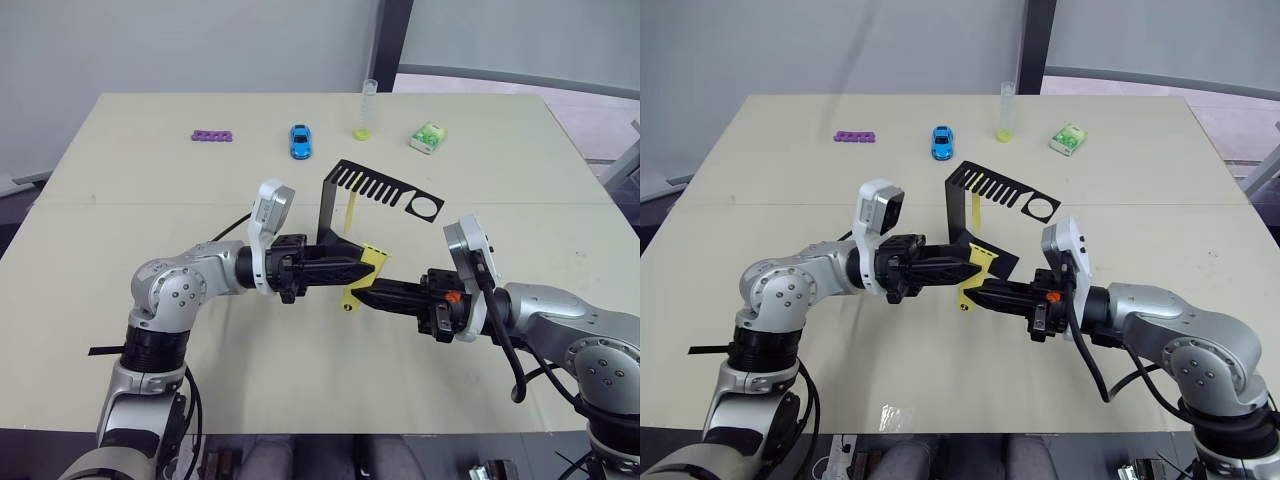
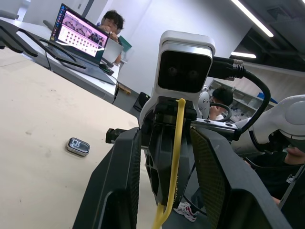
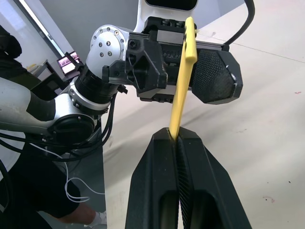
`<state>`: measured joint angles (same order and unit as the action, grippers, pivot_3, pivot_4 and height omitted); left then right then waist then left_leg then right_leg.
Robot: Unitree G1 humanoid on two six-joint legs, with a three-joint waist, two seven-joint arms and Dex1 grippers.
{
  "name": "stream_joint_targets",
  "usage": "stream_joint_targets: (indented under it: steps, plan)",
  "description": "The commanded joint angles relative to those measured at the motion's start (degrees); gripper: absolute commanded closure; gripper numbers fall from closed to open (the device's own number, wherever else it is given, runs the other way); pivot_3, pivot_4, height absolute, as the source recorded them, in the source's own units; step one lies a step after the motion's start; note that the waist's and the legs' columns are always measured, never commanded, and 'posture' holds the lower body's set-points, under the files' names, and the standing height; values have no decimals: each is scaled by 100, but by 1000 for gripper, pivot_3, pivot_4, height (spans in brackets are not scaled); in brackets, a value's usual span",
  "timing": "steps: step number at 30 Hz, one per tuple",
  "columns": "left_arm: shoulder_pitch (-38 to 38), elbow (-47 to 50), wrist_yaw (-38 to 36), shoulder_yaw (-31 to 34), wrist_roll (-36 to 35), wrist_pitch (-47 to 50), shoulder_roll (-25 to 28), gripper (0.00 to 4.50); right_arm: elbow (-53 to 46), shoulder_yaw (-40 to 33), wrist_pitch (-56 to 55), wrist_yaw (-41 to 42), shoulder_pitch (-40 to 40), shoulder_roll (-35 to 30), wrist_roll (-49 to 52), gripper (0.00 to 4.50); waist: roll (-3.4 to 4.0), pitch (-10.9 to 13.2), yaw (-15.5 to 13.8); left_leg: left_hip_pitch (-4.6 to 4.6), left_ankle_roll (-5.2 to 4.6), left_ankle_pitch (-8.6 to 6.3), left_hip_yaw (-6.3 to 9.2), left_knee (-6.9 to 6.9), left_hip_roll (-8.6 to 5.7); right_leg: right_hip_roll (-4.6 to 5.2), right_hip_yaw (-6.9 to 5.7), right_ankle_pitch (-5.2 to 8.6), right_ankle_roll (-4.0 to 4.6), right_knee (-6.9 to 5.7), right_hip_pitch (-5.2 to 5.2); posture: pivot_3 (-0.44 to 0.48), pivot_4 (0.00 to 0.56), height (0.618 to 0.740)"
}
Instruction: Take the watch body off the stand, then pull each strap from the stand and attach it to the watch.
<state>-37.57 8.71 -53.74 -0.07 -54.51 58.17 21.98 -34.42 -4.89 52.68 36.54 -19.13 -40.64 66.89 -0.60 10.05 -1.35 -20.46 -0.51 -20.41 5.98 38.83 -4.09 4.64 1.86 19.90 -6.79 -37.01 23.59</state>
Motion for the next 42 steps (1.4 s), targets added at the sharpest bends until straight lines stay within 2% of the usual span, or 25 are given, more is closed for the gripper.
stream_joint_targets:
  steps: [1, 29, 32, 42]
  plan:
    - [-67, 128, 5, 48, -94, -51, -32, 3588, -98, -31, -54, -48, -61, 29, 64, 4500, 0, 0, 0, 0, 0, 0, 0, 0, 0, 0, 0, 0, 0, 0, 0, 0, 150, 740]
    - [-97, 121, 35, 60, -128, -75, -162, 3588, -83, -28, -32, -87, -105, 36, 80, 4500, 0, 0, 0, 0, 0, 0, 0, 0, 0, 0, 0, 0, 0, 0, 0, 0, 150, 740]
    - [-96, 111, 36, 76, -143, -75, -184, 4474, -88, -25, -35, -94, -106, 39, 79, 4500, 0, 0, 0, 0, 0, 0, 0, 0, 0, 0, 0, 0, 0, 0, 0, 0, 150, 740]
    - [-114, 118, 49, 118, -219, -15, -187, 4474, -122, -37, -14, -161, -147, 60, 148, 4500, 0, 0, 0, 0, 0, 0, 0, 0, 0, 0, 0, 0, 0, 0, 0, 0, 150, 740]
